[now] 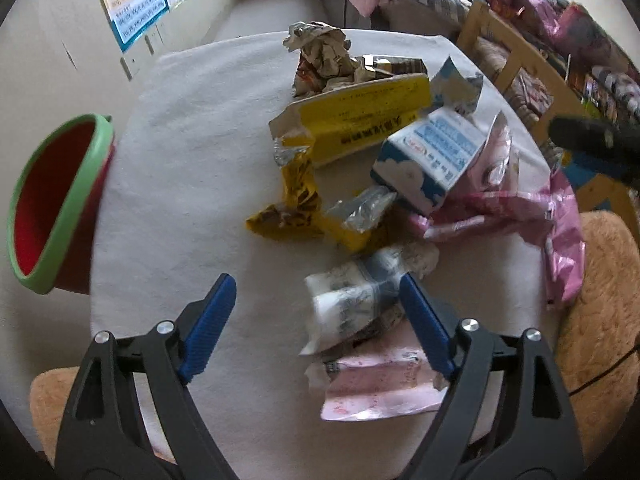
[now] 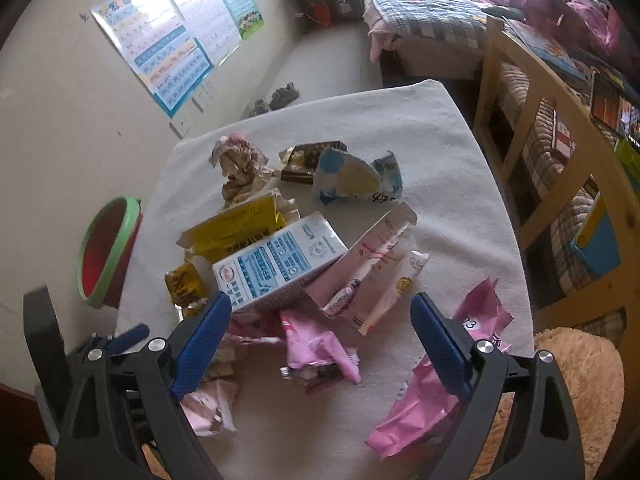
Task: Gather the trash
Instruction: 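Grasp the white crumpled cup with the left gripper, then grasp the yellow snack box with the right gripper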
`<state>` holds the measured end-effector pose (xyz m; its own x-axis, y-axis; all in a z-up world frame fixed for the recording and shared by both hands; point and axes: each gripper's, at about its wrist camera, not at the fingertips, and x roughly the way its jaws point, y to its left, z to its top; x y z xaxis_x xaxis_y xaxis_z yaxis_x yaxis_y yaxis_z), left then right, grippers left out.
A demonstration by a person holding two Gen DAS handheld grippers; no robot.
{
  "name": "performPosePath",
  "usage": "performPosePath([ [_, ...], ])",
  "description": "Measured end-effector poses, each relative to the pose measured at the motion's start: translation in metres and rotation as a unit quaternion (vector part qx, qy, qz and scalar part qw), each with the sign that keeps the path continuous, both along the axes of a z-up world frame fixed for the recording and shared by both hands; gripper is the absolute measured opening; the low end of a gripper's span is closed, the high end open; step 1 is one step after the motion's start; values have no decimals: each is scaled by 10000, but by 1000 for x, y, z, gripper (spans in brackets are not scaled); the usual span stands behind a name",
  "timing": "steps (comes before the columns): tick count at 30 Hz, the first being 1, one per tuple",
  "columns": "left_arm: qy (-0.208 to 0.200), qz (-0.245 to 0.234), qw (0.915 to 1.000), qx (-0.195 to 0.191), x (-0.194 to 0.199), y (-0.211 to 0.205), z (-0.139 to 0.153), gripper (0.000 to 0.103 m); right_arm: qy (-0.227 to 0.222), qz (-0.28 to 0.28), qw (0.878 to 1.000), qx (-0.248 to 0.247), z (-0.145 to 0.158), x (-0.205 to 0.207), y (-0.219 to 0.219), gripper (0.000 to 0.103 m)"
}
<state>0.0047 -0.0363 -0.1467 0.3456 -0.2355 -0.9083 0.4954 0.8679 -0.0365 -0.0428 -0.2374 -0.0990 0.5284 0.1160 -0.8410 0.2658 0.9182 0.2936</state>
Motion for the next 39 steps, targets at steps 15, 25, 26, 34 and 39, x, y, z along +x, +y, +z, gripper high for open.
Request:
performPosePath([
  [15, 535, -738, 9958, 91, -8, -27, -16, 83, 172, 18, 9995, 265, -10, -1, -5, 88],
  [25, 313, -317, 9967, -672, -2, -6, 22, 54, 214, -217, 9985, 453, -14, -4, -17, 83],
  [26, 254, -213, 9963, -797, 0, -1, 29, 41, 230, -276, 9980, 519, -15, -3, -20, 83],
  [34, -263, 697, 9895, -1241, 15, 34, 65, 27, 348, -579, 9955, 671, -24, 28, -35, 77],
  [39, -280, 838, 9876, -1300, 18, 41, 63, 27, 290, -171, 9989, 331, -19, 53, -13, 77],
])
